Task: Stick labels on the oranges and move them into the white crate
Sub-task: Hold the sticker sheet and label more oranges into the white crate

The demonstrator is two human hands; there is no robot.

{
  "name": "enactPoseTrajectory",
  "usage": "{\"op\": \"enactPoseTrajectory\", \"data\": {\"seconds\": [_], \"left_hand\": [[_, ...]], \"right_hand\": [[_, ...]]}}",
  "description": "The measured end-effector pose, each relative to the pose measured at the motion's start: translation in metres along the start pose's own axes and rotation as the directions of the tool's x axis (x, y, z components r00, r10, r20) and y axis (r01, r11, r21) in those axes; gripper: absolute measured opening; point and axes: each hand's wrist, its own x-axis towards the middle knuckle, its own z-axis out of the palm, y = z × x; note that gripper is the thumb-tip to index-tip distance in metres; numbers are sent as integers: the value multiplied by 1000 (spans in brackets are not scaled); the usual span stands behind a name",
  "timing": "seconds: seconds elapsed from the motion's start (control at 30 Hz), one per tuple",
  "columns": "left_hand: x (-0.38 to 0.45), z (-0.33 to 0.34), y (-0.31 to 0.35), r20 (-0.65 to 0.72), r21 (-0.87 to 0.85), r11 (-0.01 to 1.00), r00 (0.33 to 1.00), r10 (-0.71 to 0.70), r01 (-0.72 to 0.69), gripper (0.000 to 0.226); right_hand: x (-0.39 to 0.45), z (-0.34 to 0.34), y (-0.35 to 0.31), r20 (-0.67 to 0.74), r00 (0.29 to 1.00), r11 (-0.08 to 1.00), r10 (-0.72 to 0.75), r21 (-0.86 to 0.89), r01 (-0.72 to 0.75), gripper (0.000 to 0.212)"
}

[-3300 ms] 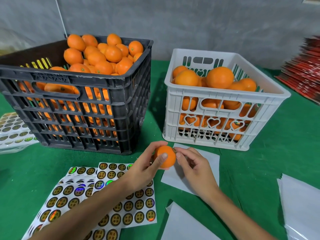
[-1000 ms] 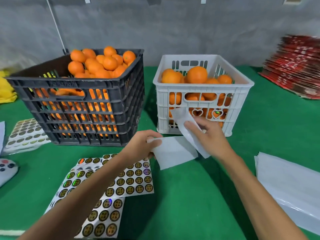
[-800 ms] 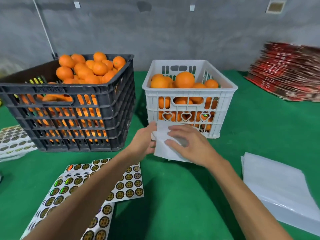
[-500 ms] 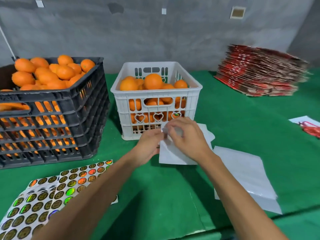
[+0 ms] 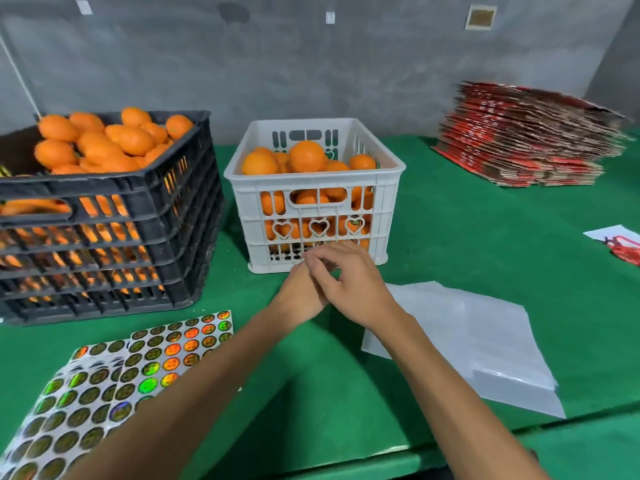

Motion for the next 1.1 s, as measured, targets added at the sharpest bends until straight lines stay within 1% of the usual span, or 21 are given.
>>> {"op": "enactPoseTrajectory", "data": {"seconds": [0.1,0.13,0.2,0.33,0.4,0.47,0.5,0.57,0.63,0.67,0.8,0.87,0.93,1.03,1.1], "left_hand": [[-16,-38,-31,-147,70,997,989,-31,42,25],[-25,-52,-39,-174,102,992,983,-56,74,19],[-43,-79,-59,-187,148,982,978,-87,115,17],[-82,-121,-105,-206,93,989,974,-96,117,16],[-99,-132,-126,-166,144,983,982,-86,110,18],[-109,-138,-145,-75,222,970,994,-82,97,31],[-113,-138,-153,-37,250,961,993,-113,119,38],[-117,-137,-166,-16,255,952,985,-172,170,46],[-117,-135,-170,-29,237,952,981,-191,192,50],[-115,-134,-171,-23,235,954,982,-186,187,50],[-101,-131,-168,2,202,966,986,-164,160,41],[-88,-128,-166,25,202,966,985,-169,161,46],[-74,-123,-163,70,203,968,984,-164,147,51],[-51,-110,-153,156,209,977,985,-79,45,53],[-38,-98,-147,205,220,975,979,-20,-26,55]], "right_hand": [[17,32,-22,28,998,996,-60,68,58,20],[23,44,-30,49,996,994,-80,83,76,20],[29,69,-46,97,987,988,-129,100,120,20],[22,112,-70,198,950,967,-242,127,220,22],[18,128,-75,304,916,965,-261,117,236,28],[14,143,-74,456,856,969,-245,79,235,45],[11,149,-70,530,819,971,-221,44,234,54],[3,157,-59,645,746,972,-166,-19,233,69],[-4,161,-48,705,695,965,-141,-58,255,73],[-5,162,-44,719,681,961,-136,-72,269,73],[6,151,-28,754,650,953,-96,-120,280,78],[12,134,-12,779,626,970,-43,-118,213,78],[16,115,7,787,616,985,22,-123,122,76],[20,95,23,768,635,989,82,-141,43,75],[21,92,27,759,646,987,83,-154,54,75]]}}
